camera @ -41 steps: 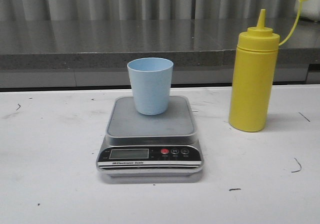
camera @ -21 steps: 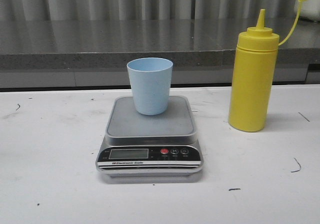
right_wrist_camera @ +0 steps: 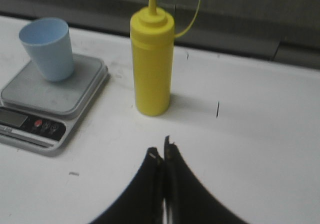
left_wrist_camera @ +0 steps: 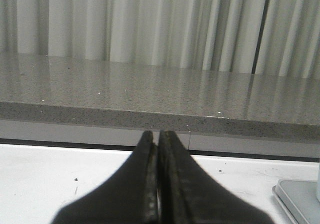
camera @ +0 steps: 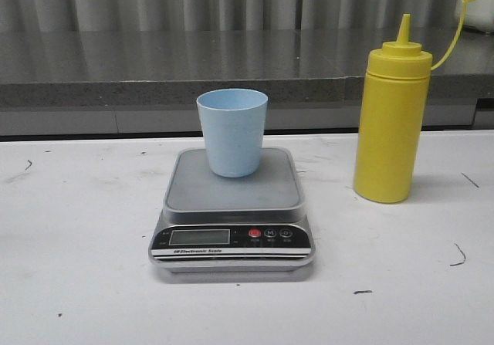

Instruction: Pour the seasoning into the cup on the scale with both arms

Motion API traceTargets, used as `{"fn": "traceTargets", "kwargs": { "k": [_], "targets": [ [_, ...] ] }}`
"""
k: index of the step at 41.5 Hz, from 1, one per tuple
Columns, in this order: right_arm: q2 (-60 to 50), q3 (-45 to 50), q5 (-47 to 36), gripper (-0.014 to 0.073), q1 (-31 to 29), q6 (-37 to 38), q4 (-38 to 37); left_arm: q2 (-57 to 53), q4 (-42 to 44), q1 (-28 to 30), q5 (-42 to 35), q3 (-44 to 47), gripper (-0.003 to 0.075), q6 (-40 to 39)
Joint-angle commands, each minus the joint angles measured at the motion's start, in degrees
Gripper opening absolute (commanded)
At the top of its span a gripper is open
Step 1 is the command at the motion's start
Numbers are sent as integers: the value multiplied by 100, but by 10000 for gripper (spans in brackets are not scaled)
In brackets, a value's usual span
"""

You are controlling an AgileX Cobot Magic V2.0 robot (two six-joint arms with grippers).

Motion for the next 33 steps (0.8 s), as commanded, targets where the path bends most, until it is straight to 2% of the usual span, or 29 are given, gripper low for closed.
{"fn": "traceTargets", "kwargs": {
  "k": [1, 5, 13, 21, 33],
  "targets": [
    [-387, 535, -1540, -117, -537, -691, 218, -95, -60, 9, -479, 139, -20, -50],
    [-829, 1268, -2431, -117, -1127, -753, 319, -95, -60, 9, -479, 139, -20, -50],
    [-1460, 2250, -3135, -122, -1711, -702, 421, -95, -60, 9, -479, 139, -20, -50],
    [-1498, 2718, -3770, -122, -1928, -702, 791, -95, -60, 9, -479, 139, -20, -50],
    [-1498, 2678, -3966, -122, -1928, -702, 814, -95, -60, 9, -479, 139, -20, -50]
  ]
}}
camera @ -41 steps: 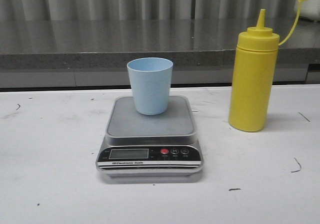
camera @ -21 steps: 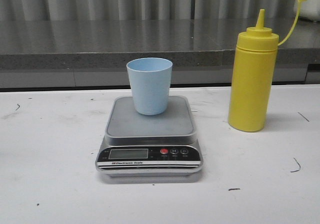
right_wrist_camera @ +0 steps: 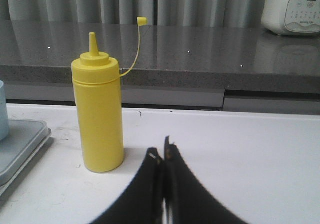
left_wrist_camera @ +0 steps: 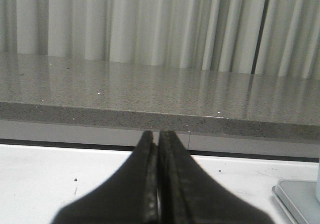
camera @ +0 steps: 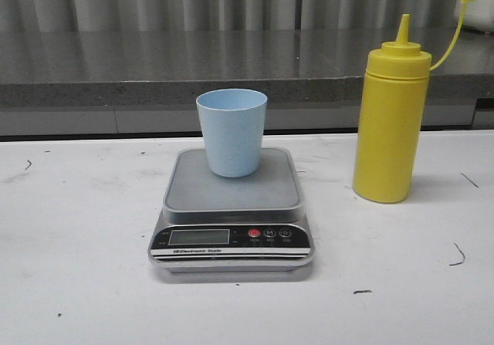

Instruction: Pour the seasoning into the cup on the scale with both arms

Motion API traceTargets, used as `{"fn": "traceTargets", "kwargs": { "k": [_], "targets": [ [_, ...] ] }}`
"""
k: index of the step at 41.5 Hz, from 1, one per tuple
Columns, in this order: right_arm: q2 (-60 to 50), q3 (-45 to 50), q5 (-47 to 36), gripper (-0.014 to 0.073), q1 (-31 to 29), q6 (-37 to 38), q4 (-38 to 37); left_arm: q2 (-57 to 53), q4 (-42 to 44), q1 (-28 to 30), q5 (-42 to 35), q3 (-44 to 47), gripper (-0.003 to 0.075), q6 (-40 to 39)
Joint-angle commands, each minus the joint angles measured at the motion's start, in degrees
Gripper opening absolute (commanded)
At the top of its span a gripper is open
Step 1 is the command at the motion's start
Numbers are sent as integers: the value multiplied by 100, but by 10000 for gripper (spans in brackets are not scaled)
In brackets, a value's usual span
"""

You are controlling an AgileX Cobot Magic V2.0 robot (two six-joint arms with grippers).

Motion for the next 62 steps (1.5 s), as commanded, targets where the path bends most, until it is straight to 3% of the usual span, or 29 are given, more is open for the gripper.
{"fn": "traceTargets", "kwargs": {
  "k": [1, 12, 62],
  "targets": [
    [-99, -57, -537, -122, -42, -39, 6, -95, -60, 9, -479, 139, -20, -50],
    [-104, -36, -656, -122, -42, -98, 298, -95, -60, 9, -479, 139, -20, -50],
    [-104, -36, -598, -122, -173, -155, 292, -95, -60, 9, -479, 139, -20, -50]
  ]
}}
